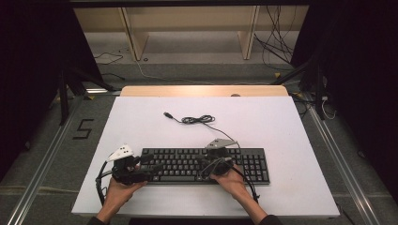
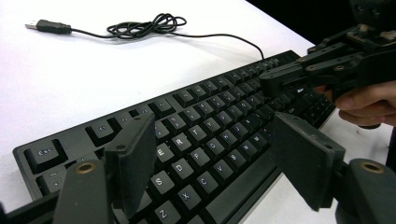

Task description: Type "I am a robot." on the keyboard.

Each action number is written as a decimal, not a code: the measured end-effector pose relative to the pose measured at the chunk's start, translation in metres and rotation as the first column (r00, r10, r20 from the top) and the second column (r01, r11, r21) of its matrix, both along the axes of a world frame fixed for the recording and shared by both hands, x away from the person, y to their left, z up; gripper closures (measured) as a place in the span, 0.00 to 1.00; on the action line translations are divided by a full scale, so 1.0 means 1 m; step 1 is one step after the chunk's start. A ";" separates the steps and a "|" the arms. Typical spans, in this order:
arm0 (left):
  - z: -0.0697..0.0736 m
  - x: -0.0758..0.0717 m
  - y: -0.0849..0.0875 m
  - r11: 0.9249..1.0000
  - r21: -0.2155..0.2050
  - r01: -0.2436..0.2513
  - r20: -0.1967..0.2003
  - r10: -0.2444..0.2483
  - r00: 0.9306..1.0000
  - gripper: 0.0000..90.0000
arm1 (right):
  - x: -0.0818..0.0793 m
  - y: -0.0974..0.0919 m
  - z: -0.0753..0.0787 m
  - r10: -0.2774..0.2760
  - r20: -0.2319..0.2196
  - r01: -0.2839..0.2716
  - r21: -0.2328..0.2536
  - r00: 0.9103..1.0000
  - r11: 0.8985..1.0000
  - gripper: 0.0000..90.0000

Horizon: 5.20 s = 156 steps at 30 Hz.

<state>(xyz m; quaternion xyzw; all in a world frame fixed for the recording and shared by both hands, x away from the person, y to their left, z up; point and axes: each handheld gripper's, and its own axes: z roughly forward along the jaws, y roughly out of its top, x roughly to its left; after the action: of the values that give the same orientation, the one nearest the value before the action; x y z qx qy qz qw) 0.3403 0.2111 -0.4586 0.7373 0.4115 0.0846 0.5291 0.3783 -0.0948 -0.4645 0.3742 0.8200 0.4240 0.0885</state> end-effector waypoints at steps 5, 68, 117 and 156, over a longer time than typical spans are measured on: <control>0.000 -0.002 0.001 1.000 0.002 0.003 0.013 -0.003 1.000 0.34 | 0.004 0.005 -0.004 -0.004 -0.010 0.004 -0.020 1.000 1.000 1.00; 0.001 -0.011 0.006 1.000 0.003 -0.001 0.031 0.001 1.000 0.33 | -0.001 0.005 0.004 0.017 0.003 -0.017 0.109 1.000 0.994 0.48; 0.001 -0.012 0.011 1.000 0.004 -0.015 0.041 0.014 0.999 0.32 | -0.012 0.057 -0.015 0.152 -0.027 -0.152 -0.003 0.988 0.988 1.00; 0.000 -0.012 0.012 1.000 0.001 -0.019 0.047 0.019 0.999 0.32 | -0.007 0.036 -0.001 0.111 -0.003 -0.110 0.091 0.994 0.990 0.67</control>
<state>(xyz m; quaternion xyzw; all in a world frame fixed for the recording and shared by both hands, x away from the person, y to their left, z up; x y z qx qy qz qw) 0.3284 0.2230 -0.4583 0.7315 0.4058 0.1073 0.5374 0.3714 -0.0589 -0.4657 0.3333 0.8197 0.4637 0.0445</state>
